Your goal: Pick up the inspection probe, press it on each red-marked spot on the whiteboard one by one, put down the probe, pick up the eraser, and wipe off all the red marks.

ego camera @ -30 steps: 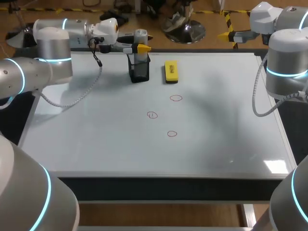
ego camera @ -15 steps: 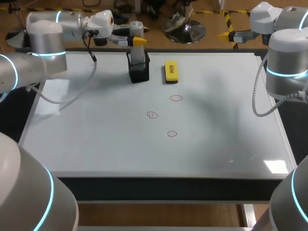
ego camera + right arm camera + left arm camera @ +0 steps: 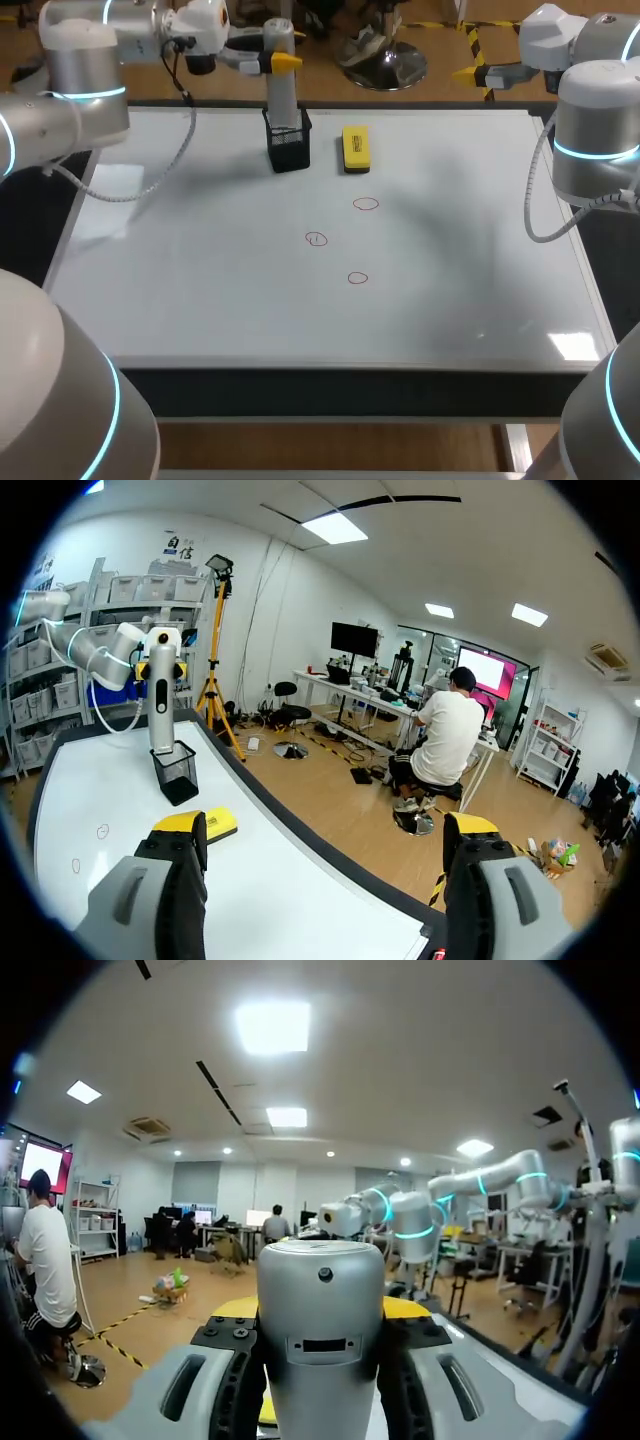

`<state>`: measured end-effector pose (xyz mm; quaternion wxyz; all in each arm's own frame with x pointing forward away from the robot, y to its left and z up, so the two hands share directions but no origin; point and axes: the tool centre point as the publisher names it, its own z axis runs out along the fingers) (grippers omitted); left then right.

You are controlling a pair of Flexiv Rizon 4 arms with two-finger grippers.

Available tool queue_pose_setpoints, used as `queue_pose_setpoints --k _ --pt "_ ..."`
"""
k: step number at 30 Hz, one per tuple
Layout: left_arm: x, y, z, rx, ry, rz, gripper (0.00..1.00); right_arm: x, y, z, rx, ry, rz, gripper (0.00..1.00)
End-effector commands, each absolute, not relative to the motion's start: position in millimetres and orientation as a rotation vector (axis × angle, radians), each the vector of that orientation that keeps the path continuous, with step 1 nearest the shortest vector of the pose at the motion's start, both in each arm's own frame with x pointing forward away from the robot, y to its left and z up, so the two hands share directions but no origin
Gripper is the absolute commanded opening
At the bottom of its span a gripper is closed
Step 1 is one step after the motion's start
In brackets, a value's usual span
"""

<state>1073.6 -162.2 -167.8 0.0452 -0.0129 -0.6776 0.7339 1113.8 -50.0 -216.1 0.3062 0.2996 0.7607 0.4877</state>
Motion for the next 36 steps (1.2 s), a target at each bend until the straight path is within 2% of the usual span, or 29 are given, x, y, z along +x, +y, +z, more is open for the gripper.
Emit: queue_pose_setpoints --k 1,10,36 --pt "1064 -159 -147 -0.008 -2.120 2.227 0.00 1114 -50 -216 0.793 2.013 1.291 1.00" --pt "1053 -136 -118 -0.055 -2.083 2.263 0.00 1114 -50 -216 0.793 2.013 1.291 1.00" --pt "1021 -26 -150 -0.059 -2.125 2.305 0.00 1114 -50 -216 0.793 2.013 1.291 1.00"
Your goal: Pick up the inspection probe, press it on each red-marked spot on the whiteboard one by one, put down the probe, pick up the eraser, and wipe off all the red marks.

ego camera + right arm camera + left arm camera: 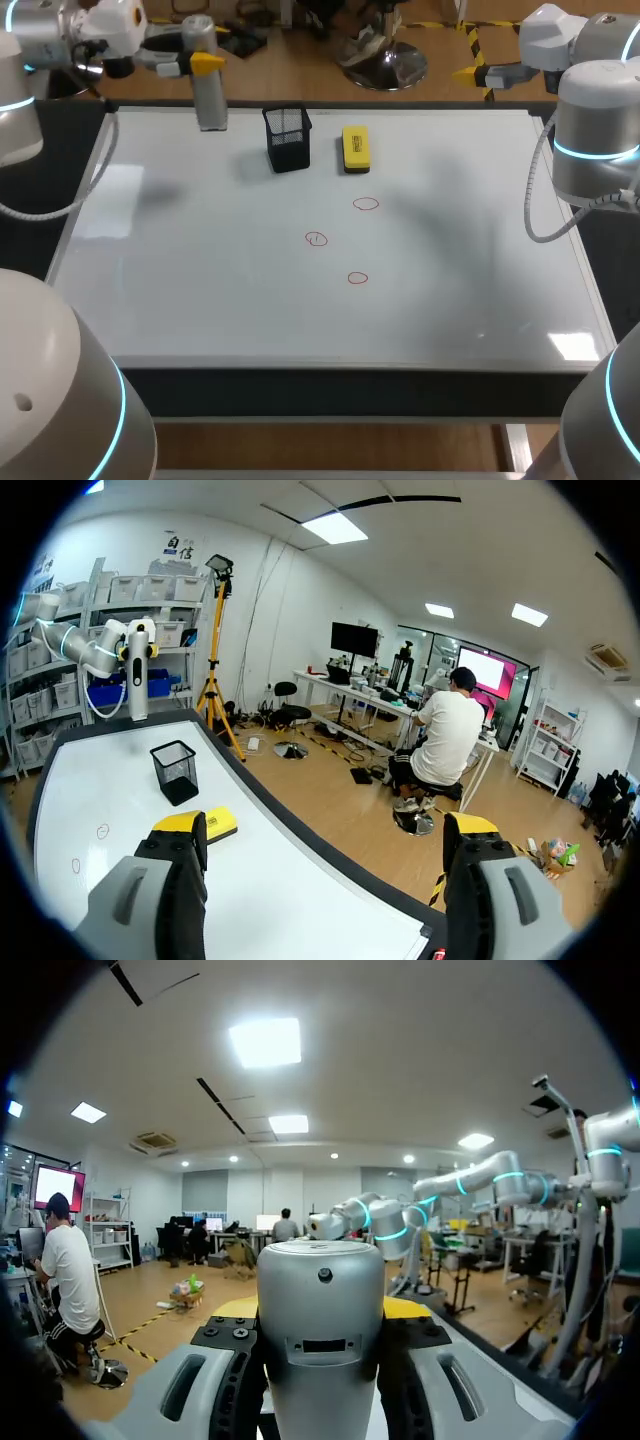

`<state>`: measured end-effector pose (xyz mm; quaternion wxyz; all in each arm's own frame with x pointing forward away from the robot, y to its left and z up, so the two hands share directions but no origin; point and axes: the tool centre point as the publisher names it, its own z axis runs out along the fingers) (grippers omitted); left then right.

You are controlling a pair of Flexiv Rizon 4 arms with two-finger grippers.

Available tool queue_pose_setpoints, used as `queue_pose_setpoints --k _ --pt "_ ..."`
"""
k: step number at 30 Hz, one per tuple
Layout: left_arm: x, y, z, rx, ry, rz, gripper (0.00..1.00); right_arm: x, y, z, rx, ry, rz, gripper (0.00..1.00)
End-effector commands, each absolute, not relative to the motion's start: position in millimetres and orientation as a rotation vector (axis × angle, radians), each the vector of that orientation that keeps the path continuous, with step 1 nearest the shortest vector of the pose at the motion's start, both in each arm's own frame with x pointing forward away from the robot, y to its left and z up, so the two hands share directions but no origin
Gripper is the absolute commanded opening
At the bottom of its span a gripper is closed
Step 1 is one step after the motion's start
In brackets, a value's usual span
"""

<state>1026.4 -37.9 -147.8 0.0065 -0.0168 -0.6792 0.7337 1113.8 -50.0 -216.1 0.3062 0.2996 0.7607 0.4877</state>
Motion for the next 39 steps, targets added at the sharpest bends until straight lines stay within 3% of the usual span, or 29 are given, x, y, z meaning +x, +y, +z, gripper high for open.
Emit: queue_pose_setpoints --k 1,31,39 --pt "1021 -23 -151 -0.069 -2.135 2.300 0.00 1114 -50 -216 0.793 2.013 1.291 1.00" --pt "1029 3 -179 -0.102 -2.119 2.286 0.00 1114 -50 -216 0.793 2.013 1.291 1.00" --pt "1029 3 -179 -0.102 -2.119 2.286 0.00 1149 -4 -228 0.374 2.740 1.237 1.00"
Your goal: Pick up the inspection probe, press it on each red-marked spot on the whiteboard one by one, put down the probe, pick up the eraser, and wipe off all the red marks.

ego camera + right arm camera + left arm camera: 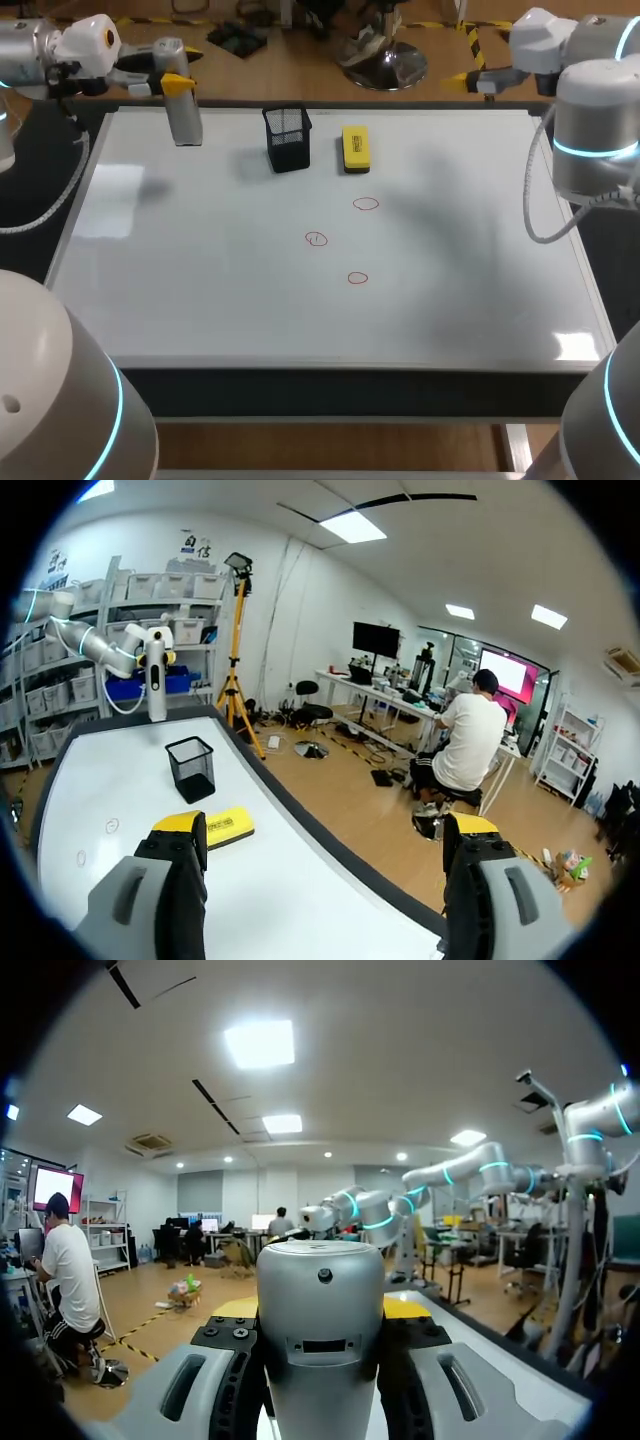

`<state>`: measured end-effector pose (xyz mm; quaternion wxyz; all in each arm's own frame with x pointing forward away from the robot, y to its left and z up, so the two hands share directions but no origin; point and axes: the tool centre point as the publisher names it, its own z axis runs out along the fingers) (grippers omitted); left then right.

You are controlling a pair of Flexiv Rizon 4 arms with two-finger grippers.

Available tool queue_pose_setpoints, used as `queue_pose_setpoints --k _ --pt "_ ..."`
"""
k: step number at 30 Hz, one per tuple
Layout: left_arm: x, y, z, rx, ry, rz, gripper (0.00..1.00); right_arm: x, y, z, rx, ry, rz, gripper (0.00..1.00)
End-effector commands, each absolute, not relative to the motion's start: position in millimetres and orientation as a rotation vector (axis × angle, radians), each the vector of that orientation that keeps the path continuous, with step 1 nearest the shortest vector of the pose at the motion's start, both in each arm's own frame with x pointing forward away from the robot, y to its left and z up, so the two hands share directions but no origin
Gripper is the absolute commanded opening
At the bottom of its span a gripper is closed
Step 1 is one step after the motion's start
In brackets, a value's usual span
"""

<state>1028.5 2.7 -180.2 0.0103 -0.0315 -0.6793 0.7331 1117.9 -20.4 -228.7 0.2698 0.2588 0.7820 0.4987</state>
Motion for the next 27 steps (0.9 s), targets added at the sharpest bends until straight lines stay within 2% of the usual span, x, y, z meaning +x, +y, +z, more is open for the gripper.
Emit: queue_pose_setpoints --k 1,7,17,22,27 --pt "1029 3 -179 -0.102 -2.119 2.286 0.00 1151 4 -230 0.303 2.848 1.164 1.00" --pt "1029 3 -179 -0.102 -2.119 2.286 0.00 1147 36 -247 -0.049 3.258 0.761 1.00" --pt "1029 3 -179 -0.102 -2.119 2.286 0.00 1146 45 -268 -0.596 3.524 -0.121 1.00" --pt "1029 3 -179 -0.102 -2.119 2.286 0.00 1152 47 -270 -0.740 3.492 -0.399 1.00" --pt "1029 3 -179 -0.102 -2.119 2.286 0.00 1158 49 -268 -0.736 3.469 -0.484 1.00"
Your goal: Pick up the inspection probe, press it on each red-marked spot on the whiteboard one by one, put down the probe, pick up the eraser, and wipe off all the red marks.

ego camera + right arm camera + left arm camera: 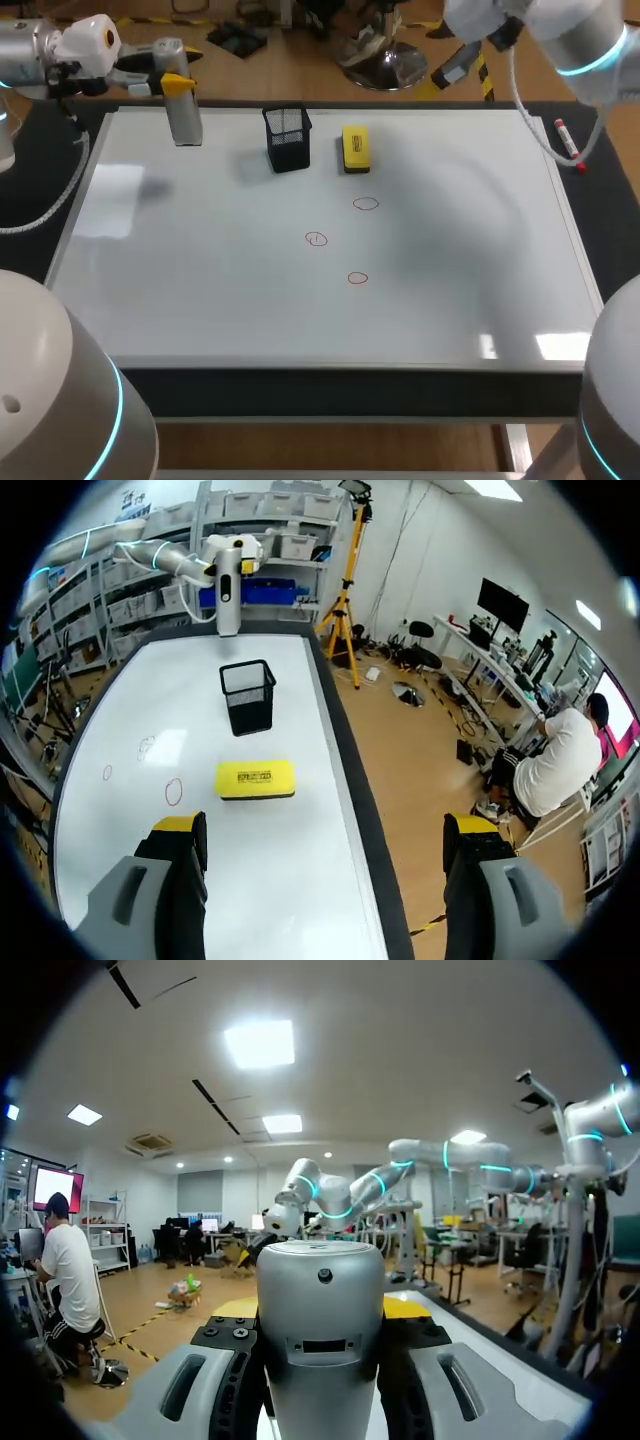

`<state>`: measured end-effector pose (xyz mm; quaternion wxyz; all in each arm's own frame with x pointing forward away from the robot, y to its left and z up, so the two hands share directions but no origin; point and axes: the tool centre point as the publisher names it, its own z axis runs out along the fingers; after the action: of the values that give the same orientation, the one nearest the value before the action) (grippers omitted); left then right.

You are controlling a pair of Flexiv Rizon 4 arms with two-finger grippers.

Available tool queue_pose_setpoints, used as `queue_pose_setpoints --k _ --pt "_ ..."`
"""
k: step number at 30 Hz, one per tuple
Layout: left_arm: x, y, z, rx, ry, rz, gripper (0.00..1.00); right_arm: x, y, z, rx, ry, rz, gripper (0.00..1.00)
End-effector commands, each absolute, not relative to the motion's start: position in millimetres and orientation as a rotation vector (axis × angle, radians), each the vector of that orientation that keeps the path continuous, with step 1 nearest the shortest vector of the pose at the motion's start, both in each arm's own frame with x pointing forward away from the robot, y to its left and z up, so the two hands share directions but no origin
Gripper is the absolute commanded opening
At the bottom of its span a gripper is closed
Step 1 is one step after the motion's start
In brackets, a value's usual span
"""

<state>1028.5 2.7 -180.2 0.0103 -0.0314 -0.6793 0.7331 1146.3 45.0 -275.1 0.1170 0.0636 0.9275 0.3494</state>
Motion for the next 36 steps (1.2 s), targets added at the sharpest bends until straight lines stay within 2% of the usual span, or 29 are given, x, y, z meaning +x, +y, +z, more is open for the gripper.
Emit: queue_pose_setpoints --k 1,20,24,36 --pt "1029 3 -179 -0.102 -2.119 2.286 0.00 1158 49 -268 -0.736 3.469 -0.484 1.00" --pt "1029 3 -179 -0.102 -2.119 2.286 0.00 1158 49 -268 -0.736 3.469 -0.484 1.00" --pt "1029 3 -179 -0.102 -2.119 2.286 0.00 1161 72 -278 -0.978 3.423 -0.623 1.00" --pt "1029 3 -179 -0.102 -2.119 2.286 0.00 1143 75 -295 -1.503 2.986 -0.648 1.00"
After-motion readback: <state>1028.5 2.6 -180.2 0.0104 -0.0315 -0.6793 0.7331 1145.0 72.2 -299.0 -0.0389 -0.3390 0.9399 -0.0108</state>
